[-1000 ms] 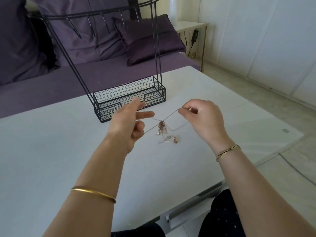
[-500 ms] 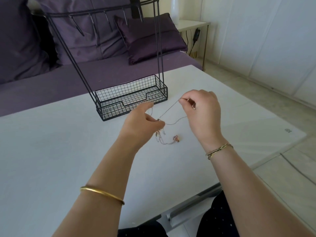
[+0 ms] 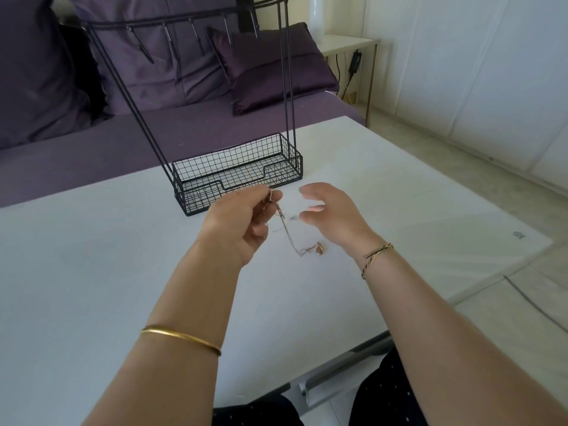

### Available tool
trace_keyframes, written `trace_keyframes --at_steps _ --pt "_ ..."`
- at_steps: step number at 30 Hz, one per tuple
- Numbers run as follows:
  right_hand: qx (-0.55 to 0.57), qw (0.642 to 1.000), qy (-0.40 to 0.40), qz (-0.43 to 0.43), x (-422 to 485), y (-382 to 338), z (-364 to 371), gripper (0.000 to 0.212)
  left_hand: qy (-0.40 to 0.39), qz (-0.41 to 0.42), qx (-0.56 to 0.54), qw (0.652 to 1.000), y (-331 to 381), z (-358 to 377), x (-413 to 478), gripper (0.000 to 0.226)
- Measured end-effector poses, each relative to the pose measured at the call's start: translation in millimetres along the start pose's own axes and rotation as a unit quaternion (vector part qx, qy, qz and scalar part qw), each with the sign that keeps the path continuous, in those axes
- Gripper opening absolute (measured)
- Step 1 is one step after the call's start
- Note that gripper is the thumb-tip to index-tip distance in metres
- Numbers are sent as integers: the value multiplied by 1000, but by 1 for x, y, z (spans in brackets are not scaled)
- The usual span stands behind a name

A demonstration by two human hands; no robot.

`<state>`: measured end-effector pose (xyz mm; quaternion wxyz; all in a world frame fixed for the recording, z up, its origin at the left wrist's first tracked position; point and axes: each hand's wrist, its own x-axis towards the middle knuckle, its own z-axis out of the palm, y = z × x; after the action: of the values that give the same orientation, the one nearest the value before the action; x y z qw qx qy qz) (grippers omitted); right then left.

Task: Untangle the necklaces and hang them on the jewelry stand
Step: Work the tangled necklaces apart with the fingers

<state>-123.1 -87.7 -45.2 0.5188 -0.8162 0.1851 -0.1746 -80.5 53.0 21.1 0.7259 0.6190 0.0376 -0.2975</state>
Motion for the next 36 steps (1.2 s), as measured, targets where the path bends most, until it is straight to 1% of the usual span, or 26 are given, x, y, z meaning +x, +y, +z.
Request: trace_keyframes --at_steps 2,3,4,5,7,9,10,11,13,16,20,23,27,30,34,36 --pt "31 999 35 6 -2 -4 -1 23 -3 -5 -42 999 1 -1 1 9" --pt "68 997 36 19 -5 -8 -2 14 -4 -9 -60 998 1 -1 1 8" --pt "111 993 20 33 -7 -12 -1 8 -4 -13 -76 997 1 -1 1 7" --pt "146 988 -9 42 -10 -16 1 8 -7 -16 -91 996 1 -1 1 6" --pt "171 980 -84 50 -18 -25 4 18 -16 -13 -114 993 1 -1 1 3" --pt "135 979 -137 63 -23 -30 4 25 -24 -2 -127 992 2 0 1 2" --pt "118 981 -140 65 -24 -31 3 28 -22 6 -133 991 2 0 1 3" --pt "115 983 -130 61 -24 -31 2 30 -15 17 -135 991 3 0 1 4" --pt "158 982 -86 59 -21 -29 -6 31 12 48 -124 991 3 -1 3 5" --pt "208 974 -46 80 -19 -28 -22 30 55 90 -60 993 2 -4 5 11" --pt "203 973 -28 110 -24 -25 -37 30 93 113 -1 989 1 -8 6 19" --pt "175 976 -23 127 -26 -23 -44 27 99 114 24 988 -1 -7 6 23" --pt "119 986 -22 118 -30 -21 -46 26 62 96 30 993 -3 -2 6 25" --pt "88 986 -65 123 -34 -21 -42 27 7 90 23 996 -3 2 3 26" --pt "143 969 -136 149 -34 -22 -32 27 -45 86 32 995 -2 4 1 28" --pt "144 963 -169 154 -34 -23 -28 28 -61 79 26 995 -2 6 -1 29"
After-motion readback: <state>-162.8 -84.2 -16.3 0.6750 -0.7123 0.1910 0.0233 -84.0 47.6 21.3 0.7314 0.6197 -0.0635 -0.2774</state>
